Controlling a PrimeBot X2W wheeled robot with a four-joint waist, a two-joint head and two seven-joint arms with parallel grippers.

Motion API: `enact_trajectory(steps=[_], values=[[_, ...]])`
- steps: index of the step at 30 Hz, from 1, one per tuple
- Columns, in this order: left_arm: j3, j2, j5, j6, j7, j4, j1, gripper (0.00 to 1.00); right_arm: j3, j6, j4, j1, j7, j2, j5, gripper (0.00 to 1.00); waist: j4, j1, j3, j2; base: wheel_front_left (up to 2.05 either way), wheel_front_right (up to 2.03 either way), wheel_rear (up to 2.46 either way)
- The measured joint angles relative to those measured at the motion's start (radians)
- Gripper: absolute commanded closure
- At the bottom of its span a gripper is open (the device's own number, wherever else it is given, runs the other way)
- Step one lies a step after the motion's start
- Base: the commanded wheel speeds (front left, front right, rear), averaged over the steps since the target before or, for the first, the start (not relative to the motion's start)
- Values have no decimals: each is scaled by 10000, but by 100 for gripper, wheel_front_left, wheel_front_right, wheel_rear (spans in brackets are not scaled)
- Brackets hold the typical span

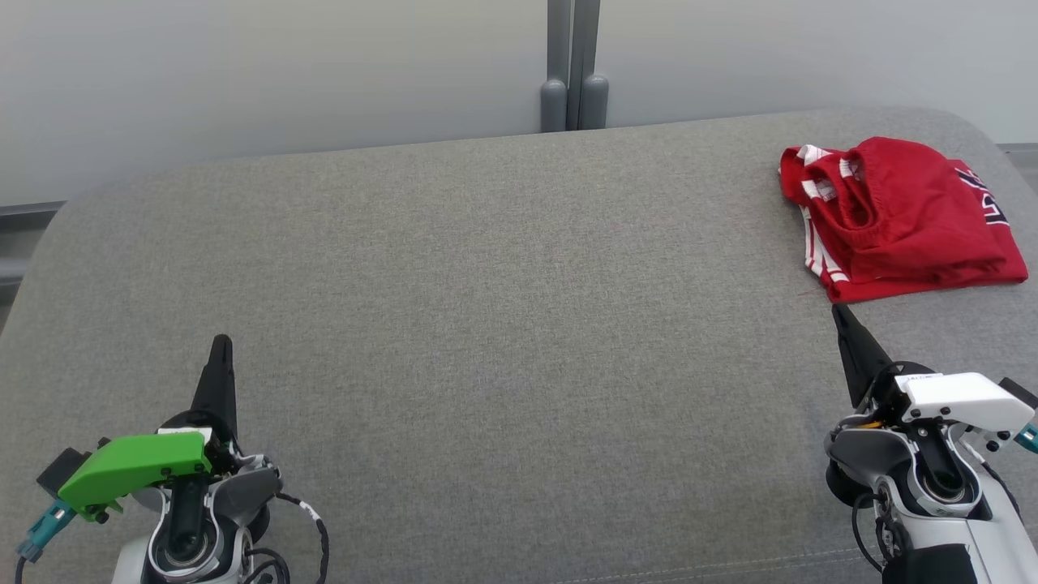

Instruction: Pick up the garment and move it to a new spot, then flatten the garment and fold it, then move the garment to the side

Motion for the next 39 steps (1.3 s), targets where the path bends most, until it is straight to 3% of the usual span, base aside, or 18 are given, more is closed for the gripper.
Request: enact_trajectory(steps=[39], values=[[0,0,0,0,0,0,-1,100,0,0,2,0,0,0,2,100,0,0,0,0,0,0,0]])
